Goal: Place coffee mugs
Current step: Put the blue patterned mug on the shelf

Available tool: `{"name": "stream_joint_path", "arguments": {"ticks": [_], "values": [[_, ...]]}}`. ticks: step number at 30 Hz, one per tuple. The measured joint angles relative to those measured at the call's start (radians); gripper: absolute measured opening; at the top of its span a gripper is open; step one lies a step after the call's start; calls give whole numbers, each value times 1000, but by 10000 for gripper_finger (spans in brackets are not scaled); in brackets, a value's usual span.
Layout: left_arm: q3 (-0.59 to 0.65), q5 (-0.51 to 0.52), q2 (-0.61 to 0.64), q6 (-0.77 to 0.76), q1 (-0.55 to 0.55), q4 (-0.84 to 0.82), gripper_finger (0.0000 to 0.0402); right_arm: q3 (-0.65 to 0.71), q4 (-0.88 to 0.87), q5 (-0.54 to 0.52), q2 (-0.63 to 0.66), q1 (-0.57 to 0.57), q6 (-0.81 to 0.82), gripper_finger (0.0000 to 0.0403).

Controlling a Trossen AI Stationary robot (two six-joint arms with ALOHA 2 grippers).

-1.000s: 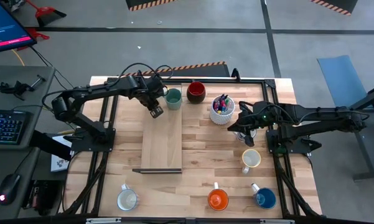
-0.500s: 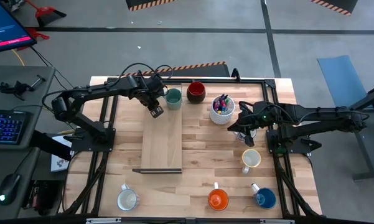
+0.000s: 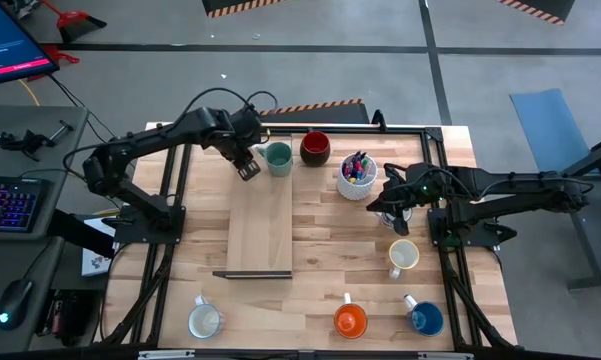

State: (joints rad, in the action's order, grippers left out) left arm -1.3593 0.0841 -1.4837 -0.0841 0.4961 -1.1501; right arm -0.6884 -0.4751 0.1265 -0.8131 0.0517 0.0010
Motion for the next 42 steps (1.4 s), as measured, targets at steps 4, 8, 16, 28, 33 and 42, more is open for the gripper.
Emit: {"name": "stream_joint_path", "arguments": {"ticks": [4,8,16,28,33,42], "values": [[-69,-2,0,-25,-9,-125,60,0,0,0,0,0,0,0],[-124,-5,0,-95,-47,-289,60,0,-1,0,0,0,0,0],[-109,-70,46,-282,-224,-419,60,0,-8,0,0,0,-1,0],[-110,-168,239,-576,-697,-420,60,0,-15,1,0,0,40,0],[-110,-60,278,-708,-886,-398,60,0,-21,1,0,0,44,0],[-110,78,273,-743,-1039,-396,60,-27,-387,-51,1,0,285,0]]}}
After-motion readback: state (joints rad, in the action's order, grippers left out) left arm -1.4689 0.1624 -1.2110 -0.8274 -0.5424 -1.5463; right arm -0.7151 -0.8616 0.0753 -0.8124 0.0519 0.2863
